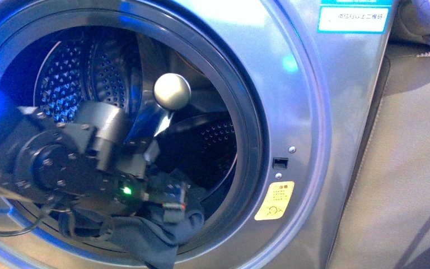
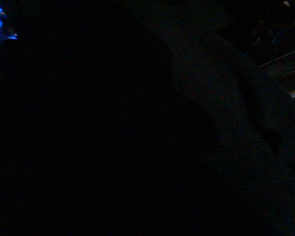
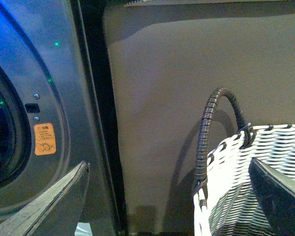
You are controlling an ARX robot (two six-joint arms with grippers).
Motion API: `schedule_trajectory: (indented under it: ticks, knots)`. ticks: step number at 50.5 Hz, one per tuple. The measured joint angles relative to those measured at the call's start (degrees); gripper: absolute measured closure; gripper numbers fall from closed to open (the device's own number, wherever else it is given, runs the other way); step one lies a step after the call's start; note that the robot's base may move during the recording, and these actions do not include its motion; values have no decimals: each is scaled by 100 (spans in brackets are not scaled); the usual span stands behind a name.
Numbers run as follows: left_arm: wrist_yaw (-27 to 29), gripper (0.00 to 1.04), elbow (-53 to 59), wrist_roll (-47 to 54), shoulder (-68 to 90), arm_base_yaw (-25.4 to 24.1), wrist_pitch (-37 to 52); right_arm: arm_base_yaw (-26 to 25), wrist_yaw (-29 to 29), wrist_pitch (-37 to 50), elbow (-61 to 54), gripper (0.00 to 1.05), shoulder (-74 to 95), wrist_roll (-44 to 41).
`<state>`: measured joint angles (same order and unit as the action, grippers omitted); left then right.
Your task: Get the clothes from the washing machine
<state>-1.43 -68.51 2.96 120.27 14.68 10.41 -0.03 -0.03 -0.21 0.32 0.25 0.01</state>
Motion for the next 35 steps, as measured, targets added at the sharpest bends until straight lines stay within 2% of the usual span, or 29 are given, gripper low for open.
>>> schedule_trajectory:
  ticks: [5,8,16,23,30,35]
  knots:
    - [39,8,11,223,26,24,-31,0,0,0,0,7,0,0]
    - [46,20,55,369,28,24,-15,0,0,0,0,7,0,-2]
    - [-28,40,160,463,17,7,55,0,0,0,0,7,0,0]
    - [-332,64,442,505,-162,-76,177,0,0,0,0,7,0,0]
    - [-511,81,776,535,-398,-125,389,0,0,0,0,7,0,0]
    - [-608,88,1045,592,-603,-142,557,0,0,0,0,7,0,0]
